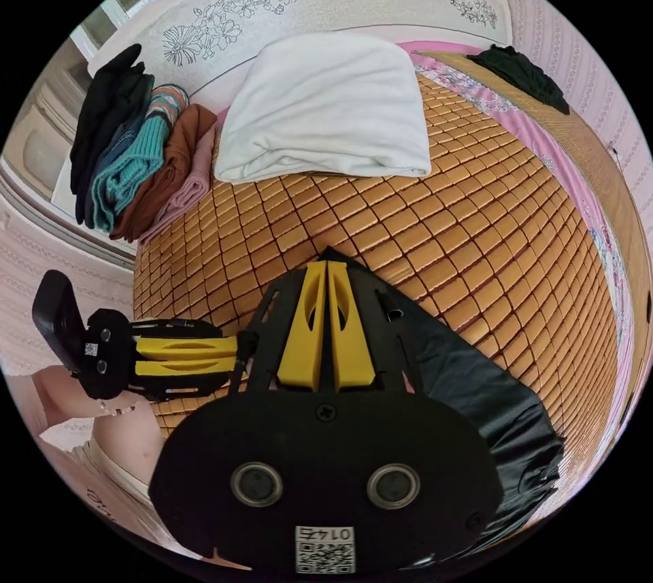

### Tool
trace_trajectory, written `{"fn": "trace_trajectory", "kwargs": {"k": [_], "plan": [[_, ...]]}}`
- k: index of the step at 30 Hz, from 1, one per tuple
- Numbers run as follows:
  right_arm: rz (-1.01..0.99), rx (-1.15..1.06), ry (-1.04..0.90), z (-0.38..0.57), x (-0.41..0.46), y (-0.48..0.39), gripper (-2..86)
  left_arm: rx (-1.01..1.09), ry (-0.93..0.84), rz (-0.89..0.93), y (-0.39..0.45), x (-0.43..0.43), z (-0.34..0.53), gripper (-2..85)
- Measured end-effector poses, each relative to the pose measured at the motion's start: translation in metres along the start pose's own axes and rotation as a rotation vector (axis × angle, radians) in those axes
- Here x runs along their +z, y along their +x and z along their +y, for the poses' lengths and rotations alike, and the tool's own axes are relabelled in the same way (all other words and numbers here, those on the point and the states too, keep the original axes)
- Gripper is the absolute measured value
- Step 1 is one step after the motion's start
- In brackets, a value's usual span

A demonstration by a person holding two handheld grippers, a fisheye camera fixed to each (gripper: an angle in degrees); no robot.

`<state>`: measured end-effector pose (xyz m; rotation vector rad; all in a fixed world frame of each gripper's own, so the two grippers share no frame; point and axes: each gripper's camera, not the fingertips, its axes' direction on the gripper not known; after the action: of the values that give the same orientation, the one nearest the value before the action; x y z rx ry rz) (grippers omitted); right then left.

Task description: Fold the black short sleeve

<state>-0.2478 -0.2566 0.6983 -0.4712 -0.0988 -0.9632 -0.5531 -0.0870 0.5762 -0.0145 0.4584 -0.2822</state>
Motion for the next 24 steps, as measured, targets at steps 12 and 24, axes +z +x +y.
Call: {"fn": "trace_trajectory", "kwargs": {"k": [12, 24], "plan": [[0.385, 0.784, 0.124, 0.414, -0.176, 0.155, 7.5, 0.188, 0.103, 0.086, 0.087, -0.012, 0.028, 0.2], [0.129, 1.153, 0.462, 0.602, -0.173, 0.216, 1.5, 0.603, -0.102, 0.270, 0.332, 0.118, 0.022, 3.7]]}}
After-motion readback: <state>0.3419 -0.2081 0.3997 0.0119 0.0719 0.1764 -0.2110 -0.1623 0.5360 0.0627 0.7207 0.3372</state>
